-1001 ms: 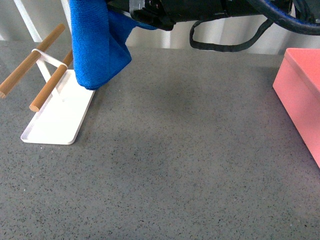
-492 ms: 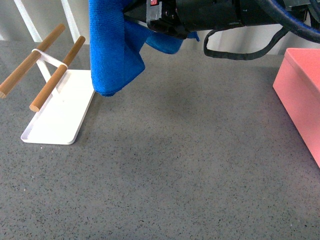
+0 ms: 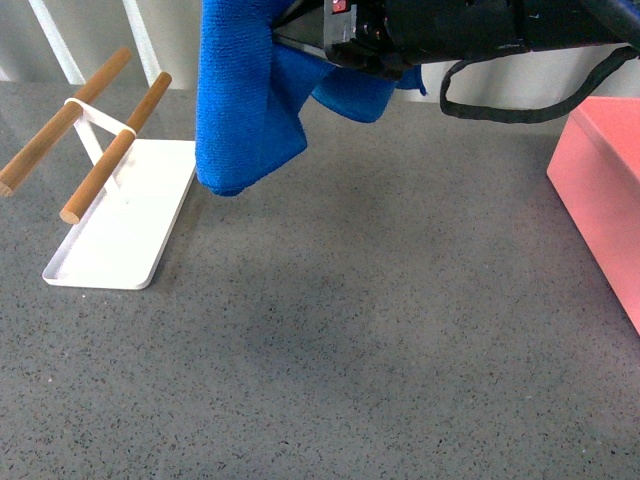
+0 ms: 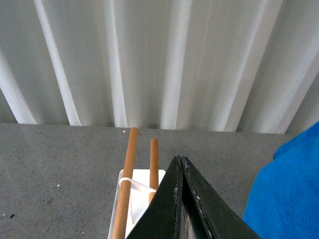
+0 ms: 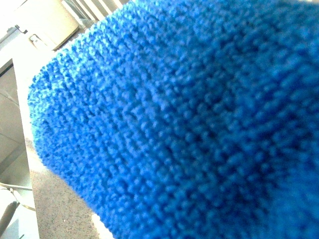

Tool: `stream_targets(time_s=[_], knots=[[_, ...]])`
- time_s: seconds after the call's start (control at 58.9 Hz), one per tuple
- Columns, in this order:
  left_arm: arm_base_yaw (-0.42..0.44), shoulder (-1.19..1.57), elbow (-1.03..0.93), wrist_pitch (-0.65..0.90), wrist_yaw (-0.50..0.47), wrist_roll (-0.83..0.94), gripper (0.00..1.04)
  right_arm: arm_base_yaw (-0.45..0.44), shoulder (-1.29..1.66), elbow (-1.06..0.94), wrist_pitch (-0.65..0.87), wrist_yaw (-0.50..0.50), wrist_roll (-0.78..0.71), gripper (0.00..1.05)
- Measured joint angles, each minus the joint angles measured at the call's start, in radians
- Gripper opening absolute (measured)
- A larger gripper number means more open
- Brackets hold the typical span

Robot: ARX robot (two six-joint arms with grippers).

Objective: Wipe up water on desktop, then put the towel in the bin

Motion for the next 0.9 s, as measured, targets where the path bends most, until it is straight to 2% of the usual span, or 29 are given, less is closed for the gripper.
stream_targets(time_s=[0.39,0.441,0.526,0.815,0.9], knots=[[0.062,-0.230,-0.216,-0.009,0.055,0.003,0.04,-0.023,-0.026,-0.024,-0.027,0.000,-0.030,0.04],[0.095,-0.266,-0.239,-0.023,0.110,0.004,0.04,-0.024,-0.028,-0.025,-0.029,0.000,-0.033,0.04],[0.131,-0.333,-0.274,-0.055,0.120,0.004,0.04,-0.025,-0.031,-0.025,-0.037,-0.001,-0.037,0.04],[0.134,-0.488,-0.335,-0.150,0.126,0.004,0.04,-0.030,-0.033,-0.038,-0.037,-0.001,-0.040,0.04],[0.134,-0.497,-0.367,-0.111,0.126,0.004,0.04,-0.032,-0.033,-0.040,-0.037,0.006,-0.041,0.04]])
